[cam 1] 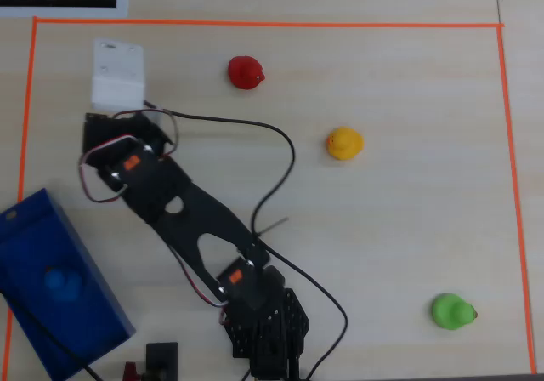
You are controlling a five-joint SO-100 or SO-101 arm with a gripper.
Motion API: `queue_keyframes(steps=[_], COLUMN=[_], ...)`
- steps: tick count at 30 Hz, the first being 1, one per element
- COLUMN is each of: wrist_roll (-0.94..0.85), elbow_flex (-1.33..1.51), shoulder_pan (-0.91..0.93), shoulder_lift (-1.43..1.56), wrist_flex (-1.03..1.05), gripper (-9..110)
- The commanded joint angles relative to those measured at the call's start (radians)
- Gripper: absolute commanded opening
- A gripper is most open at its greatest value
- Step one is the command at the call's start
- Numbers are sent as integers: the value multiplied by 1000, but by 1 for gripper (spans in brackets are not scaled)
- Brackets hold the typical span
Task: Grasp blue duck and put it into box.
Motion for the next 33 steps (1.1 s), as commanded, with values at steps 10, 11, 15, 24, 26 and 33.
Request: queue_keyframes(steps=[10,11,15,24,26,33], wrist_roll=[-189,-199,-219,-397,-405,-407], elbow_flex=[1586,1654,1763,1763,1763,1763], shoulder_pan=[410,417,454,555,571,569], shoulder_lift=[1077,1149,1473,1617,1617,1617], wrist_flex=[-566,-545,-287,74,74,74], gripper=[0,0,0,0,0,2])
